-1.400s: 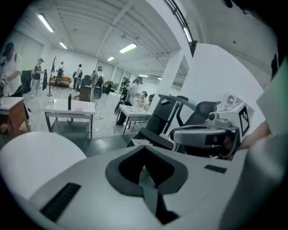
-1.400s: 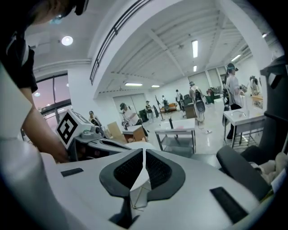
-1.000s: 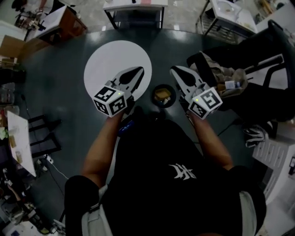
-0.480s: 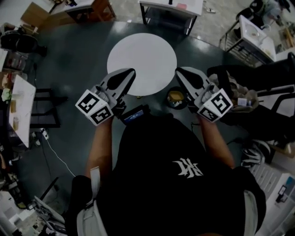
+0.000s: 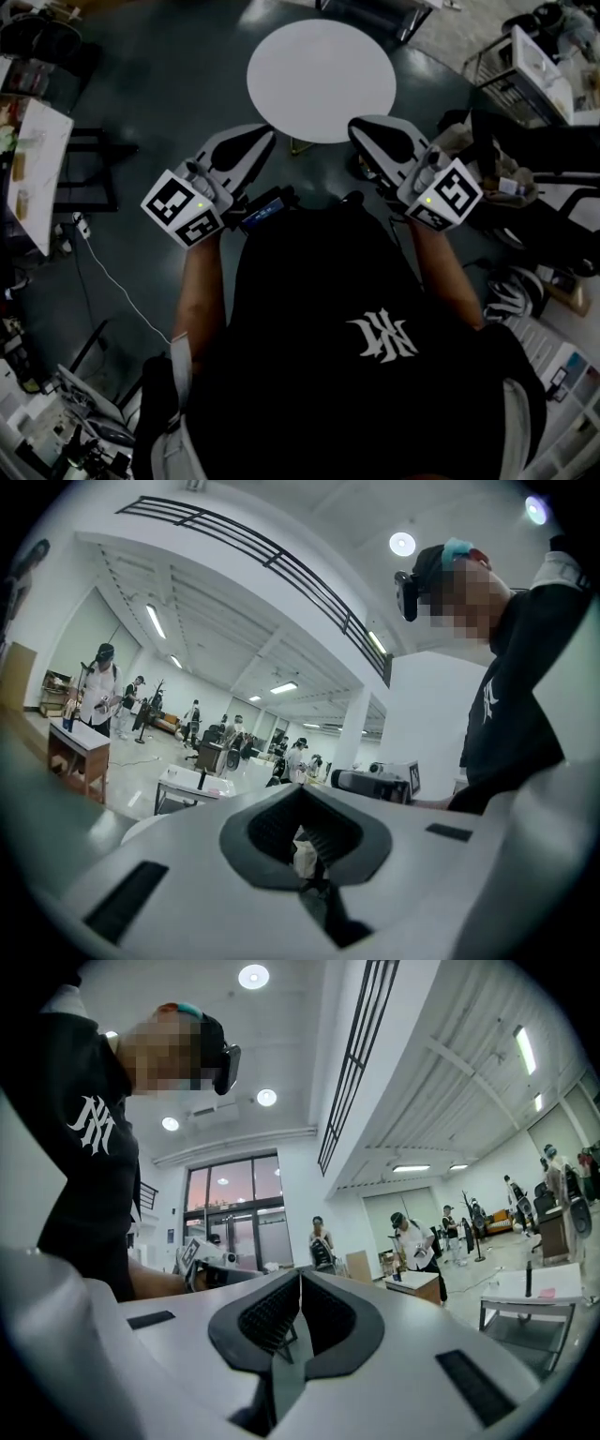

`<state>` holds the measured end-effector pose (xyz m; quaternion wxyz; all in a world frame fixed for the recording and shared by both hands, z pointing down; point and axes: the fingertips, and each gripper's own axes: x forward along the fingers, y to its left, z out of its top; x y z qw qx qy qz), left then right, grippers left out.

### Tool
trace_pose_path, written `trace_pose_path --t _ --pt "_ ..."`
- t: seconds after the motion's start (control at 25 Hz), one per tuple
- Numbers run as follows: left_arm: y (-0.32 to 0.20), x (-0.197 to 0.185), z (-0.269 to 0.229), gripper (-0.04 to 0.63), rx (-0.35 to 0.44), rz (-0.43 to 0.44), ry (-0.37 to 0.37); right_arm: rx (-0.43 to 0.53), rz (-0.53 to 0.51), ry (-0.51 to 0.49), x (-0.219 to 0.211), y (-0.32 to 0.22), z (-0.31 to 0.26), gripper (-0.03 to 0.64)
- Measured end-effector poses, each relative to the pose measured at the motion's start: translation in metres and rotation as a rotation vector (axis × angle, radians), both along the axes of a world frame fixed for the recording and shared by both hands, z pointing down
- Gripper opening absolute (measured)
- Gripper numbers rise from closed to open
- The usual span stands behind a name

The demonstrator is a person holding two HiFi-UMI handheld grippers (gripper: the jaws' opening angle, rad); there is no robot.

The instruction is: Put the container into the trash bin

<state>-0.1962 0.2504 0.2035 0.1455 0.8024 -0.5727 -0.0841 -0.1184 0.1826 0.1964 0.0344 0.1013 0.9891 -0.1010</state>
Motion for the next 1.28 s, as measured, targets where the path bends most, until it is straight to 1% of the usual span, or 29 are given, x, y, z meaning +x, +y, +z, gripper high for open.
trace_pose_path --t 0.08,0.24,0.48,0.64,0.84,0.92,1.0,1.04,1.12,1.28 --pt "0.027 -0.007 0.006 0.003 -0.018 -0.001 0.007 -0.007 -0.012 0.020 -0.011 0.025 0.007 0.040" --pt "0.074 -0.016 0.022 0.003 -0.052 -0.001 0.047 -0.023 -0.030 0.064 -0.024 0.068 0.020 0.040" --pt "0.107 0.003 0.050 0.003 -0.101 0.042 0.106 -0.046 -0.042 0.139 -0.014 0.106 0.043 0.038" --pt "0.114 0.019 0.050 0.003 -0.117 0.048 0.095 -0.046 -0.066 0.103 0.000 0.118 0.037 0.038" --pt "0.109 0.038 0.021 0.003 -0.081 0.050 0.059 0.004 -0.093 0.051 0.014 0.122 0.021 0.038" --pt "0.108 0.050 0.019 0.003 -0.085 0.064 0.051 0.002 -0.091 0.025 0.023 0.124 0.012 0.038" --pt "0.105 0.068 0.024 0.003 -0.111 0.089 0.051 -0.009 -0.084 0.003 0.040 0.129 0.008 0.038" --pt "0.102 0.080 0.025 0.003 -0.117 0.102 0.062 -0.019 -0.079 -0.002 0.053 0.131 0.009 0.038" --pt "0.096 0.107 0.023 0.003 -0.104 0.129 0.088 -0.041 -0.064 -0.003 0.078 0.131 0.017 0.038" --pt "0.079 0.160 0.028 0.003 -0.097 0.179 0.079 -0.082 -0.033 0.005 0.123 0.120 0.038 0.038"
